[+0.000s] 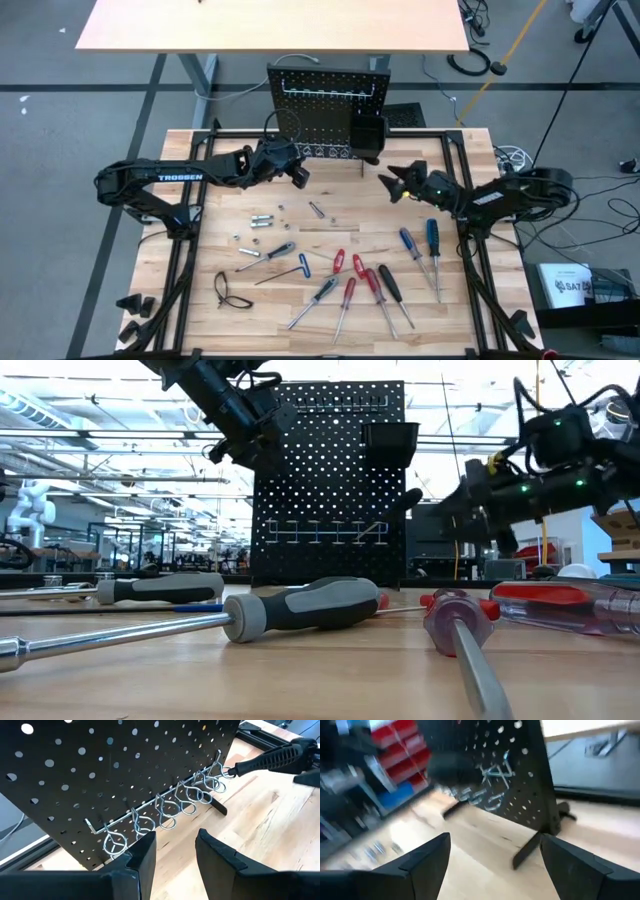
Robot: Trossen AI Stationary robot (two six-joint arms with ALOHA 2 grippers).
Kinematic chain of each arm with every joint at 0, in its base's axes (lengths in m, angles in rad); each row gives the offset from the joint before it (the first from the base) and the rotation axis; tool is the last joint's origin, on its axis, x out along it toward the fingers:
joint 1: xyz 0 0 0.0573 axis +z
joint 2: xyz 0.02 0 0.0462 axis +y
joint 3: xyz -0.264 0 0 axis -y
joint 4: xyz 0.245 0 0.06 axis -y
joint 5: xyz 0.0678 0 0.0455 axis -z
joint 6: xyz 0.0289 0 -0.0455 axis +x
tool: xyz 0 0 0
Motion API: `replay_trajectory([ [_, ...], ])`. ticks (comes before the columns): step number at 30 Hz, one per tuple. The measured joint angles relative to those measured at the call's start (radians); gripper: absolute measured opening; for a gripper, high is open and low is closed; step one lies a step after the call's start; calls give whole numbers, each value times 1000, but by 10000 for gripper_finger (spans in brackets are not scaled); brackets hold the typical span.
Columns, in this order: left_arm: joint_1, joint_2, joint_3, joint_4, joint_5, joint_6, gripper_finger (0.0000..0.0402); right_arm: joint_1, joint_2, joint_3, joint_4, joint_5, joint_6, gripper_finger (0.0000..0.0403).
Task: Hang tools onto peg board
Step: Hang the black screwdriver on the pegboard
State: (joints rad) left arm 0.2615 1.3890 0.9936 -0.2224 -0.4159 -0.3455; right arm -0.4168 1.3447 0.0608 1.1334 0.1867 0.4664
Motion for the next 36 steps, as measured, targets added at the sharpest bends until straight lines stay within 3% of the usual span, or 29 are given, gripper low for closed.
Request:
replay_trajectory([
  [3, 5, 0, 0, 8, 0, 30, 138, 0, 34, 57, -147, -2, -213, 298],
  [5, 8, 0, 0, 7, 0, 38, 138, 0, 37, 97, -205, -3, -226, 298],
  [12, 7, 0, 0, 6, 18, 73, 138, 6, 47, 87, 27, 178, -248, 298],
  [18, 7, 0, 0, 26, 19, 117, 138, 28, 180, 63, 139, 147, -193, 298],
  [25, 8, 0, 0, 34, 19, 123, 138, 64, 385, 124, 420, 148, -181, 298],
  [32, 8, 0, 0, 33, 22, 123, 138, 73, 482, 266, 432, 153, -225, 298],
  [36, 8, 0, 0, 29, 29, 119, 138, 72, 491, 292, 433, 210, -247, 298],
])
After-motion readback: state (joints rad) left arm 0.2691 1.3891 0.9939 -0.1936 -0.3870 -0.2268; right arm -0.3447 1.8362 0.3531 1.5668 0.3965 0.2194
